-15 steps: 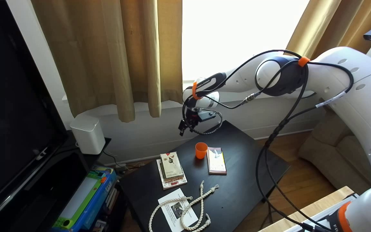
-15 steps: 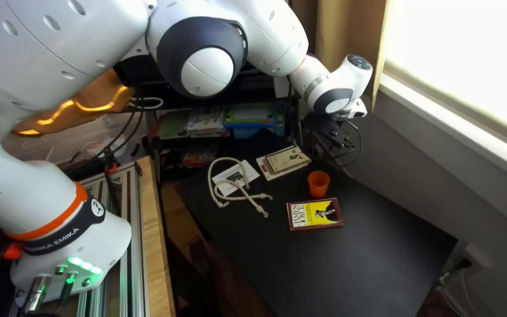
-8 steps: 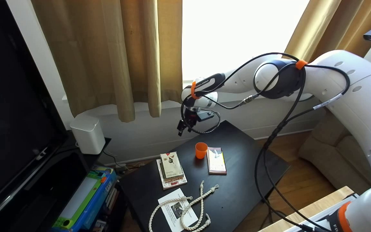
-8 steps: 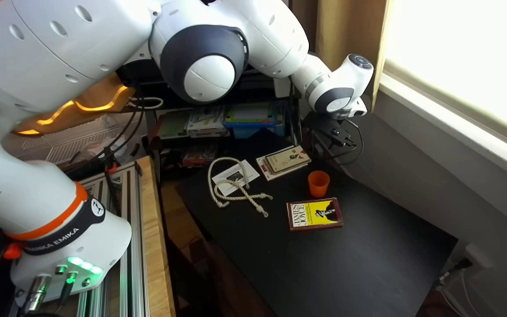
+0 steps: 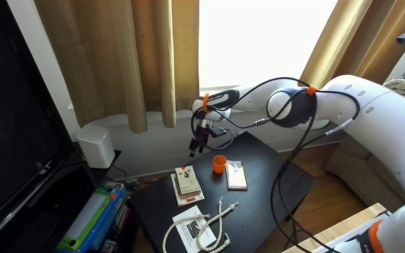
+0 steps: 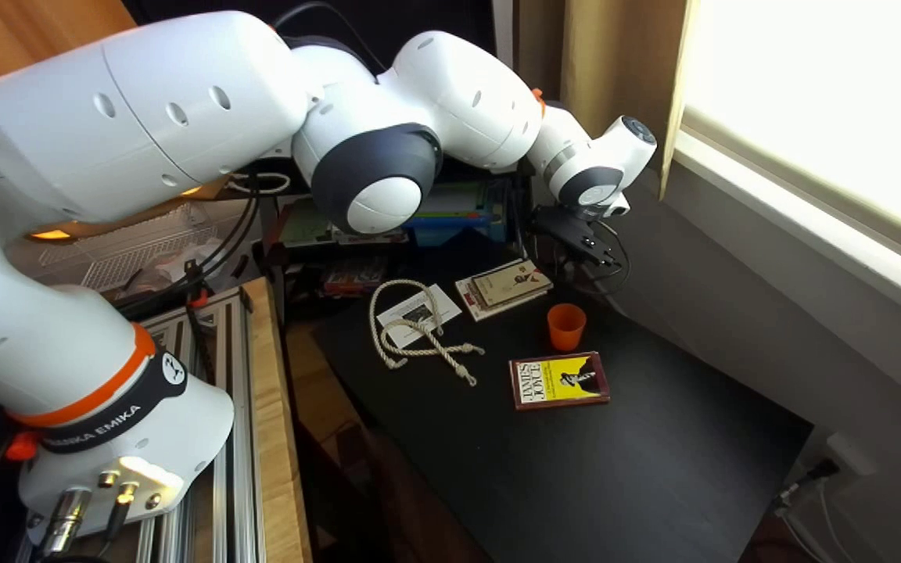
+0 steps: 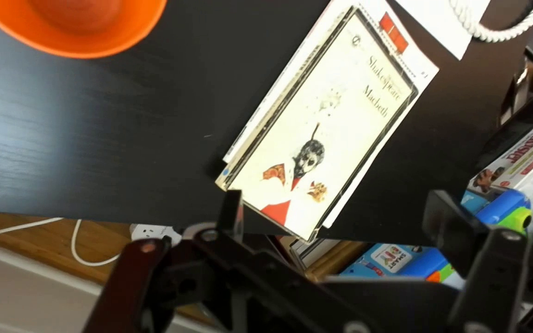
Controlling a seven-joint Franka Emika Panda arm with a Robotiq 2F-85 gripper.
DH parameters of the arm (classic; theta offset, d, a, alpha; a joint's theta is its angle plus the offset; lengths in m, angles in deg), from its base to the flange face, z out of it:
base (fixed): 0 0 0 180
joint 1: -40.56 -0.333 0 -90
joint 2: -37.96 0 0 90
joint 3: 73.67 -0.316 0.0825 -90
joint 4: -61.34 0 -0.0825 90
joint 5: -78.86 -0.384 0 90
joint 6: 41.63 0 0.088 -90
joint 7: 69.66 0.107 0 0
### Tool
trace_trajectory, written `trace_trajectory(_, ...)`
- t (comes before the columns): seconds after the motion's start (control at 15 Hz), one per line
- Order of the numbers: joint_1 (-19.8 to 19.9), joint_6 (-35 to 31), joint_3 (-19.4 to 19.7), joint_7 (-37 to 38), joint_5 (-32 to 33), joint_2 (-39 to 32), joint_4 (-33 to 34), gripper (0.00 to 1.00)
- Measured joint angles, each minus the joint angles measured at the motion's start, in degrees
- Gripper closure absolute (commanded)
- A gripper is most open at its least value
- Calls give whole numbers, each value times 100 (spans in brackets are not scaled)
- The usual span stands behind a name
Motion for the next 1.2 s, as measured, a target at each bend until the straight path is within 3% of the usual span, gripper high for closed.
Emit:
trace_trajectory(0.13,-112,386,-2,-126,-5,-234,371,0)
trace_trajectory(0.4,-333,467,212,-242,-75,-250,373,0)
trace_trajectory(0.8,-788,-66,749,-180,-43,-248,227,0)
trace_trajectory(1.2,-884,-478,788,24,-44,-248,39,0)
